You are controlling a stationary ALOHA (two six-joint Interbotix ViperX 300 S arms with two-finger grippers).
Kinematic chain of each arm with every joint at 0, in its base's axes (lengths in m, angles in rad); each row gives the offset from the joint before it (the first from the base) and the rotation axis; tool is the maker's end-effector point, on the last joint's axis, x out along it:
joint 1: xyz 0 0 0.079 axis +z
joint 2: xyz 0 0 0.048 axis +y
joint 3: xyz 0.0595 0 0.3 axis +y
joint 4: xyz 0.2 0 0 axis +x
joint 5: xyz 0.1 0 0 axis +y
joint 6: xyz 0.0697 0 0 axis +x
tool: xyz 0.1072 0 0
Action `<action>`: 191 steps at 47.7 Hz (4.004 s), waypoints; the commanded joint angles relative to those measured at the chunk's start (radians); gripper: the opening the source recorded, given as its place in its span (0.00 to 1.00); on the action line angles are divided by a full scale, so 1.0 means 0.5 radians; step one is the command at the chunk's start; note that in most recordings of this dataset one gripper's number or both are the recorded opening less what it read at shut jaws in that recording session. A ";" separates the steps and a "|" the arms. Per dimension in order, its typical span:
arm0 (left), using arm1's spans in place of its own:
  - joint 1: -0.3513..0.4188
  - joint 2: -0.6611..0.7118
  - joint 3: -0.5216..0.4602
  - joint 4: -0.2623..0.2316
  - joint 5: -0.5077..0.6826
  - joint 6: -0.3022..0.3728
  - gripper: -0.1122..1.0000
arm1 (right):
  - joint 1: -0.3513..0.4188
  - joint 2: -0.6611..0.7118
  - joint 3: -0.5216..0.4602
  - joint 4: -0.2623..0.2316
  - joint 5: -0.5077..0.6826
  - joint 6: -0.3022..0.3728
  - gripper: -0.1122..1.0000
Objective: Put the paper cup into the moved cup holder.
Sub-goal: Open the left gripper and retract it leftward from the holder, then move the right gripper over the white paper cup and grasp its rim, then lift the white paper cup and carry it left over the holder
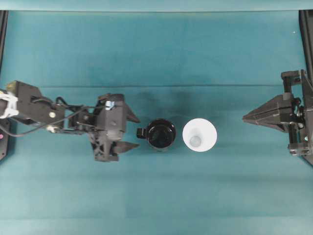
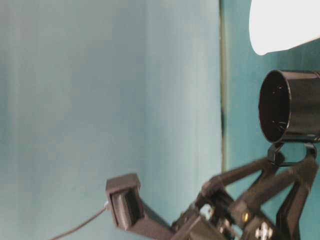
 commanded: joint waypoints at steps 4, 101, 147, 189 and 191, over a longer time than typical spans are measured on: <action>-0.003 -0.236 0.061 0.003 0.067 0.000 0.83 | -0.006 0.015 -0.064 0.006 0.040 0.058 0.11; -0.006 -0.838 0.377 0.003 0.236 -0.101 0.83 | -0.212 1.669 -0.911 0.000 0.801 0.497 0.92; -0.006 -0.838 0.377 0.003 0.264 -0.101 0.83 | -0.187 1.678 -0.948 0.092 0.810 0.500 0.11; -0.006 -0.838 0.377 0.003 0.264 -0.104 0.83 | -0.233 1.417 -1.488 0.095 1.371 0.497 0.11; -0.006 -0.838 0.374 0.003 0.264 -0.104 0.83 | -0.230 1.442 -1.525 0.092 1.368 0.497 0.11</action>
